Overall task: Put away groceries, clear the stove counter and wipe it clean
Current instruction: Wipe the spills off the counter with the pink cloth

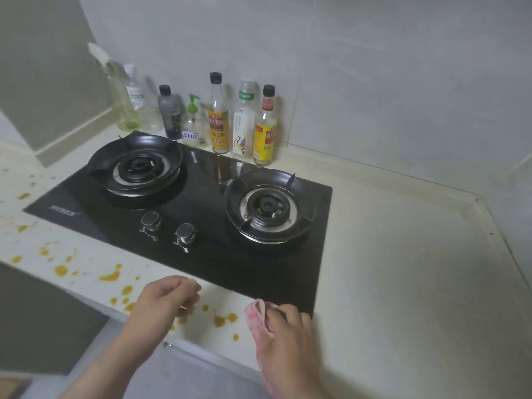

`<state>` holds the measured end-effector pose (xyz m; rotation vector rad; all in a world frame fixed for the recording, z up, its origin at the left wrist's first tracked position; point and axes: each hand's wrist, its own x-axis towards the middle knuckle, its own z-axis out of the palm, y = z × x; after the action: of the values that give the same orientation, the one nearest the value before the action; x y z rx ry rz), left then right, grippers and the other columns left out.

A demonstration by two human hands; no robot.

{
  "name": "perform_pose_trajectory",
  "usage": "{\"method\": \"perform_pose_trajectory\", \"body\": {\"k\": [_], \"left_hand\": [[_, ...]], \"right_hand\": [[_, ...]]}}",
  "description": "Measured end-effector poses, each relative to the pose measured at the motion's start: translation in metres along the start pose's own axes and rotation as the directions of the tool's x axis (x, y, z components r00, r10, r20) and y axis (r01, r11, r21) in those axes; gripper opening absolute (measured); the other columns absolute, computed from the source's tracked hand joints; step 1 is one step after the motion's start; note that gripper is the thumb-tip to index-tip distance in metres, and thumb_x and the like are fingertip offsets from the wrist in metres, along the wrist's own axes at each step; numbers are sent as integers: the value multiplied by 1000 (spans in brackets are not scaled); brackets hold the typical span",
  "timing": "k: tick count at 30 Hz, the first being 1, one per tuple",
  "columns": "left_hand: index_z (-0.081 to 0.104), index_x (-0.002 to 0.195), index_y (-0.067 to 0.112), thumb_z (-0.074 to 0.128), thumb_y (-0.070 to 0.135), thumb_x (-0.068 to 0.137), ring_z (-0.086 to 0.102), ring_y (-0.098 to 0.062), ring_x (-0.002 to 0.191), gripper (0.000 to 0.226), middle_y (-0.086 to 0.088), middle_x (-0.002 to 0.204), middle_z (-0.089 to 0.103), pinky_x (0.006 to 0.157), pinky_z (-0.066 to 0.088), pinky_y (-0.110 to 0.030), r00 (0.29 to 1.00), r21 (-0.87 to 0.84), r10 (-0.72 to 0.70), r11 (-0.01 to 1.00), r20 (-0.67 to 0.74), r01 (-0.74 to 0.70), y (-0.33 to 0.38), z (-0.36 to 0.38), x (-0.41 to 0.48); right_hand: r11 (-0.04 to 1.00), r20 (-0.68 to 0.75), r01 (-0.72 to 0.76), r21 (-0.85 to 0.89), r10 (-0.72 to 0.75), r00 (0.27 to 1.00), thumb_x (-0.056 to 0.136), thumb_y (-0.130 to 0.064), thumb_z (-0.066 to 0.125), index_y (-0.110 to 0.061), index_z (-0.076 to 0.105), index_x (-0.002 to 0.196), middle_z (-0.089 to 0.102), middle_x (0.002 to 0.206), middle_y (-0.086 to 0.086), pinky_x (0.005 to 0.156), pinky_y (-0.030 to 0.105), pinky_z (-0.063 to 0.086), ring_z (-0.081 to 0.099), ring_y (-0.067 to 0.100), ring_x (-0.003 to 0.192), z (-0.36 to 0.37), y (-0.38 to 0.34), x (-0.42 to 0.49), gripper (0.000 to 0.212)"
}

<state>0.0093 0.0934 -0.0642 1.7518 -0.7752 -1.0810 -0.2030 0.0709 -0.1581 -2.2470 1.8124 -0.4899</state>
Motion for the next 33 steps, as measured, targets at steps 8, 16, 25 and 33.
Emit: {"method": "perform_pose_trajectory", "body": {"k": [8, 16, 25, 33], "left_hand": [[72, 73, 19, 67, 29, 85, 63, -23, 75, 17, -8, 81, 69, 75, 52, -40, 992, 193, 76, 980, -100, -55, 6, -37, 47], [72, 84, 26, 64, 26, 87, 64, -14, 82, 8, 9, 85, 71, 65, 47, -27, 985, 277, 152, 953, -79, -125, -2, -75, 95], [70, 98, 29, 69, 14, 84, 64, 2, 87, 20, 10, 99, 69, 76, 46, -5, 928, 284, 305, 889, 215, -358, -3, -126, 144], [71, 109, 9, 73, 7, 78, 58, -19, 112, 31, -4, 120, 63, 99, 35, -23, 776, 574, 474, 525, 416, -628, -6, -145, 202]], "right_hand": [[999, -42, -48, -6, 47, 998, 73, -51, 64, -41, 70, 97, 58, 93, -16, 71, 23, 47, 49, 12, 78, 17, -14, 4, 27], [994, -31, -111, -10, 110, 993, 90, -55, 50, -44, 62, 114, 50, 104, -22, 83, 19, 42, 40, 7, 89, 29, -50, 10, 29], [947, -35, -319, -33, 318, 947, 93, -51, 40, -38, 63, 112, 52, 106, -18, 84, 21, 38, 41, 6, 92, 36, -98, 16, 34], [919, -92, -392, -47, 386, 918, 83, -42, 52, -28, 69, 107, 58, 104, -8, 82, 23, 36, 47, 14, 90, 41, -110, 16, 32]]}}
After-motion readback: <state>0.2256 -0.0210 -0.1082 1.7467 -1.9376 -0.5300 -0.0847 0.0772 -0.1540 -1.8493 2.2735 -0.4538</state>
